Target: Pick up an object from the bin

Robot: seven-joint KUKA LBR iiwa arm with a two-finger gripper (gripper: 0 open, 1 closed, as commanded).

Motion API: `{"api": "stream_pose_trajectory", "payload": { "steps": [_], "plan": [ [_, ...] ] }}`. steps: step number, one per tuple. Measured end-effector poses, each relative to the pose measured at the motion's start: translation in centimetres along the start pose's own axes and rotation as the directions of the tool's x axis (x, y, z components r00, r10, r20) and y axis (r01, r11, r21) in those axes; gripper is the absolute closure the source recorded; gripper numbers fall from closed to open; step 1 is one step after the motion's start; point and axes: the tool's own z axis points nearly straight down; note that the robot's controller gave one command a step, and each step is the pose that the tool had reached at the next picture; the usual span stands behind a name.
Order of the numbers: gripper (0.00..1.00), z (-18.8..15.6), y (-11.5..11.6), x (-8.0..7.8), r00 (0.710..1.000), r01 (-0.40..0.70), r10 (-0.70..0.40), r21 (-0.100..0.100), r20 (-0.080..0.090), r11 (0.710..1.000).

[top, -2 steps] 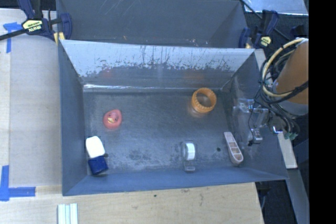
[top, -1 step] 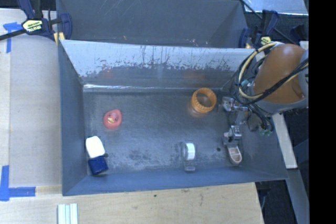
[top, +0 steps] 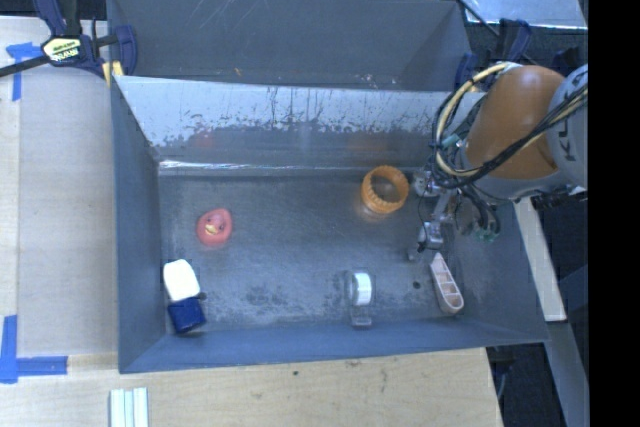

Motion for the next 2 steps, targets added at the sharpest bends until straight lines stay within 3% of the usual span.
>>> {"api": "stream_pose_trajectory", "payload": {
  "steps": [1,2],
  "plan": [
    [1.00,-0.44,4.18,0.11,0.966,0.258,-0.258,-0.001,-0.001,0.966],
    [0.00,-0.42,4.18,0.12,0.966,0.259,-0.259,-0.001,-0.001,0.966]
  ]
}}
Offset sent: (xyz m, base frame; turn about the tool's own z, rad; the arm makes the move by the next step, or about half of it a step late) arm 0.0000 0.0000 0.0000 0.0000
